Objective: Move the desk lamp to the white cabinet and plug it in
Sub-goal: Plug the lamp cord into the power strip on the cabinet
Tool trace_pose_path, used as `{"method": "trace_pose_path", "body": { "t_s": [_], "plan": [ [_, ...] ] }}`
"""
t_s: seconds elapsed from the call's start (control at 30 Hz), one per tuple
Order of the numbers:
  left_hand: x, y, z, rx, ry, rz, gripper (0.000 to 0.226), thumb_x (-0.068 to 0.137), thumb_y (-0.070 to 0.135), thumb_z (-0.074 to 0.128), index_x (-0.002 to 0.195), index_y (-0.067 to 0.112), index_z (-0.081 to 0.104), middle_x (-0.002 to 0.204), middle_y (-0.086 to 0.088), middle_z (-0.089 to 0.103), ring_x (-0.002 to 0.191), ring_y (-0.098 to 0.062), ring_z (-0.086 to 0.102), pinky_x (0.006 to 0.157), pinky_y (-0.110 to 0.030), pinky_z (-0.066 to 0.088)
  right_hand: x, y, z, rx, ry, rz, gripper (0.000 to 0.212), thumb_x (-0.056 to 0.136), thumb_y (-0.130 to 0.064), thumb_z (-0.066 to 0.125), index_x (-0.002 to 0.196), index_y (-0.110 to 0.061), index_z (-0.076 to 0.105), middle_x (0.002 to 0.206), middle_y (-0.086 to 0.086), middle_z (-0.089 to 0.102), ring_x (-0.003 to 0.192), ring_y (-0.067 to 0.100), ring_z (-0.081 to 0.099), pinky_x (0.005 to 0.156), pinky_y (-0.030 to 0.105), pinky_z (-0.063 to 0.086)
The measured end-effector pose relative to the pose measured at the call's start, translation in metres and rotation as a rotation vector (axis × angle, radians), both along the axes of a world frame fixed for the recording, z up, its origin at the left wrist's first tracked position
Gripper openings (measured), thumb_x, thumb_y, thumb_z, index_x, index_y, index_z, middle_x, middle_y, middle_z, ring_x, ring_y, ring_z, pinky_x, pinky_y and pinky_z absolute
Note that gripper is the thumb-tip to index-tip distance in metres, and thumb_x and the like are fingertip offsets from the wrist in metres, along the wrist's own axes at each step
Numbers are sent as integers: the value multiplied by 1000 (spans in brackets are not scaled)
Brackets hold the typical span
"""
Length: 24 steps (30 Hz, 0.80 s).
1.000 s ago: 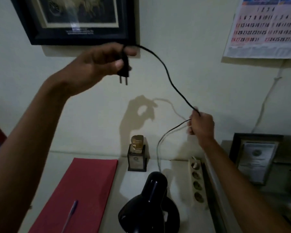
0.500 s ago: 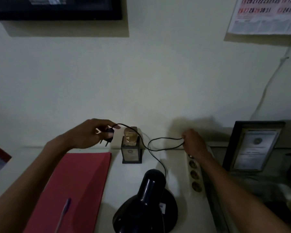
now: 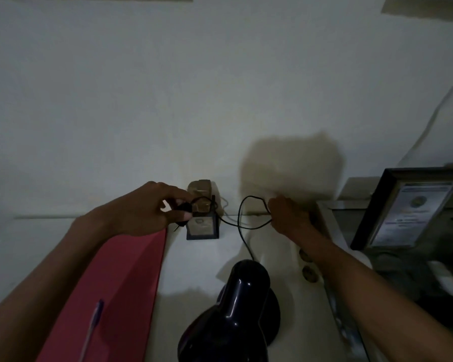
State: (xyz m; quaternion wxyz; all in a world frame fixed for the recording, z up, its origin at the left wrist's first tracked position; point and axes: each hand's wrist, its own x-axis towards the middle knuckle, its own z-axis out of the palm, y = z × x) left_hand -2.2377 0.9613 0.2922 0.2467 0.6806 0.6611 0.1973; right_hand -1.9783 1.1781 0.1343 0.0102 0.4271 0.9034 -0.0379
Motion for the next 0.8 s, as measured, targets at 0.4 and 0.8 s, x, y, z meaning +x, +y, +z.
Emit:
{"method": "trace_pose_path", "body": {
  "t_s": [0.4,0.8],
  "plan": [
    [9,2,-14,61,-11,-15,21,90,36,67,110,29,71,89,10,71,85,-11,67,78,-34,53,-12,4,-17,-60,200,-10,23,84,-3,56,101,-8,71,109,14,68,108,35,61,88,41,48],
    [25,13,-18,67,-9,7,26,92,30,68,112,46,66,93,15,72,87,-4,67,80,-28,53,0,12,-12,-37,451,84,21,73,17,60,83,4,72,90,26,66,84,41,65,79,43,52]
  ]
}}
